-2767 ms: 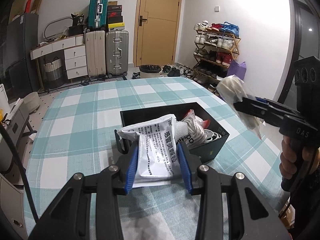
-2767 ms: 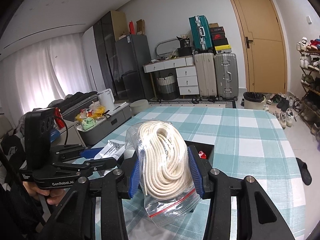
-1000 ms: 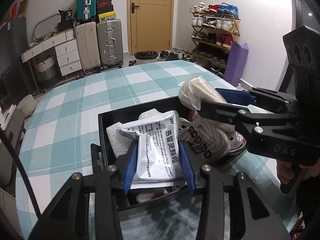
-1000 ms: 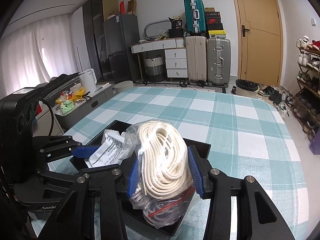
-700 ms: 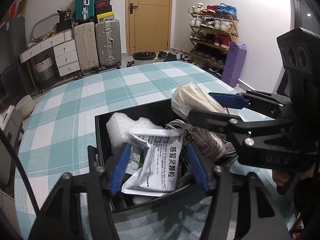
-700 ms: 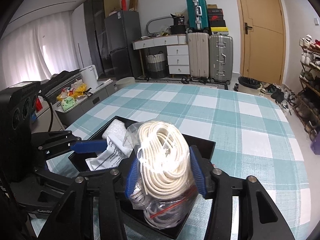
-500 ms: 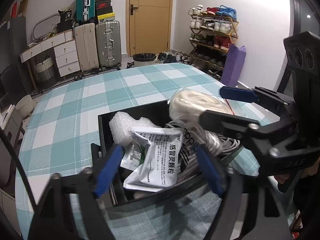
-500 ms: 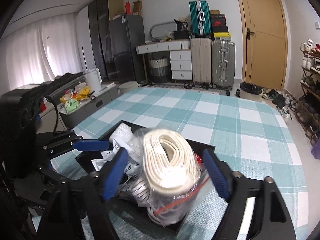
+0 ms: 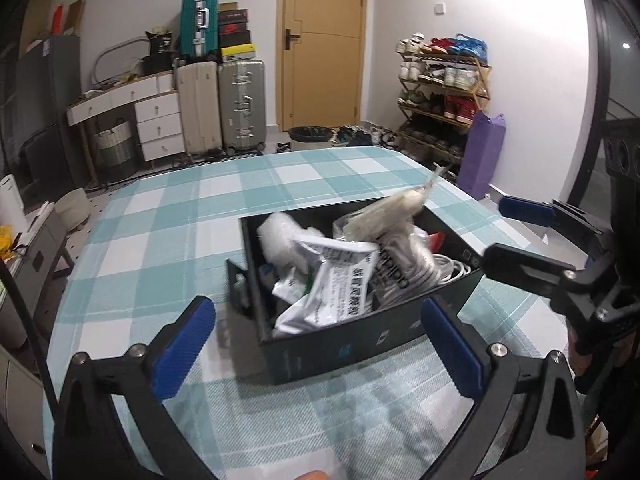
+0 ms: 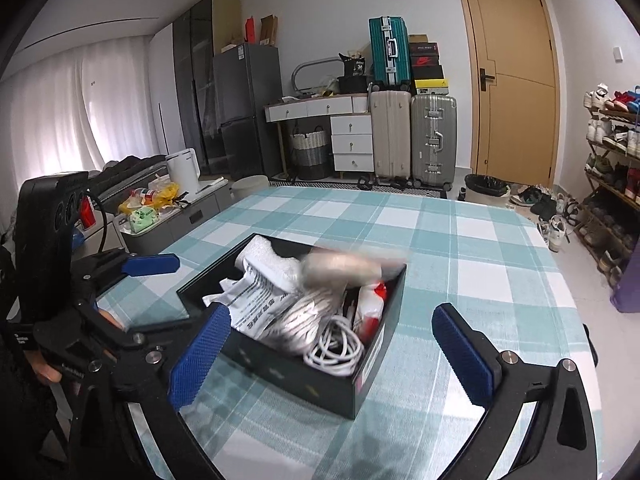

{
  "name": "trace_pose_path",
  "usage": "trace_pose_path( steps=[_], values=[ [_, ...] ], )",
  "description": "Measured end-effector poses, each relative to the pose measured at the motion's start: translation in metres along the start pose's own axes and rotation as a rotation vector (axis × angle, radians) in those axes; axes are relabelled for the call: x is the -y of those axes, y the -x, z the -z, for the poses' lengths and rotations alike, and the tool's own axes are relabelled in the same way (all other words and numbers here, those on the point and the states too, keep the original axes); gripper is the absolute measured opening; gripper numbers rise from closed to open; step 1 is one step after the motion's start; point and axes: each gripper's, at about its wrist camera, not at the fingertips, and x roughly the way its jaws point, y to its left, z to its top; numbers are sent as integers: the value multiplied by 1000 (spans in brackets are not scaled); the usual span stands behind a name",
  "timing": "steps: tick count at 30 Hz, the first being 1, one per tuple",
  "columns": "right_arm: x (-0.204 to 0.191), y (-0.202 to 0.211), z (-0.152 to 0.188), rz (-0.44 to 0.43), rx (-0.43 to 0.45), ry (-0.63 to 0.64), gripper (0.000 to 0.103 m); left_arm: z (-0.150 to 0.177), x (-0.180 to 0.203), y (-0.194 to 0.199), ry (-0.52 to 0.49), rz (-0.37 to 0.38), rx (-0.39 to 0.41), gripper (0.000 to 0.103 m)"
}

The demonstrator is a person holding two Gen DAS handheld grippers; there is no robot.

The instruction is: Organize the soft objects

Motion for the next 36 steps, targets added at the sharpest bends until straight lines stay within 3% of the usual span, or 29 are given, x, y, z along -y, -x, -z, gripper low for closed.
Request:
trace_pose_path(
  steps=[21, 36],
  values=[
    [-21, 19, 23, -5, 68, -3, 102, 31, -14, 15, 49, -102, 75, 103],
    [-27, 21, 34, -6, 122, 6, 102, 33, -26, 20, 112, -89, 124, 103]
  ],
)
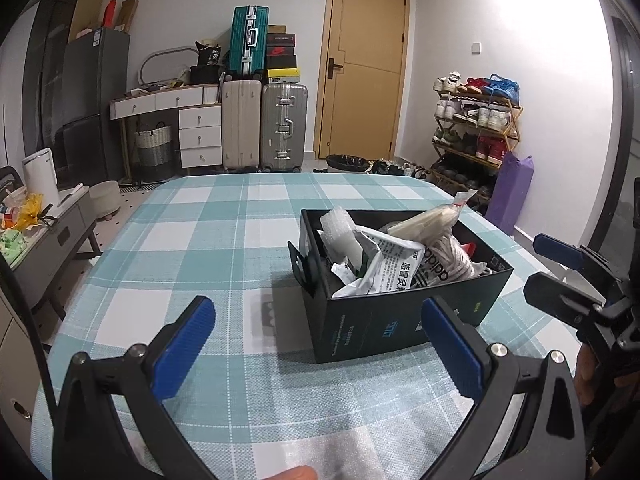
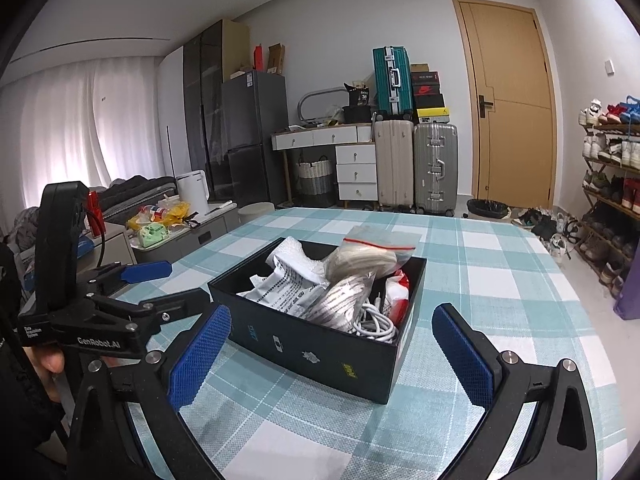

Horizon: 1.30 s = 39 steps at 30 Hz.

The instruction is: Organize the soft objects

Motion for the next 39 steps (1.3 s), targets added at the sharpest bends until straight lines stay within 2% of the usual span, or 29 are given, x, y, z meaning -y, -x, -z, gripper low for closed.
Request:
trace_pose_path(
  steps=[5, 39],
  values=[
    [-3, 5, 1, 18, 27, 12, 102, 0, 1, 0, -3, -12, 3, 103],
    [-6, 5, 2, 5, 26, 19, 103, 0, -3, 3, 7, -13, 15, 103]
  ],
)
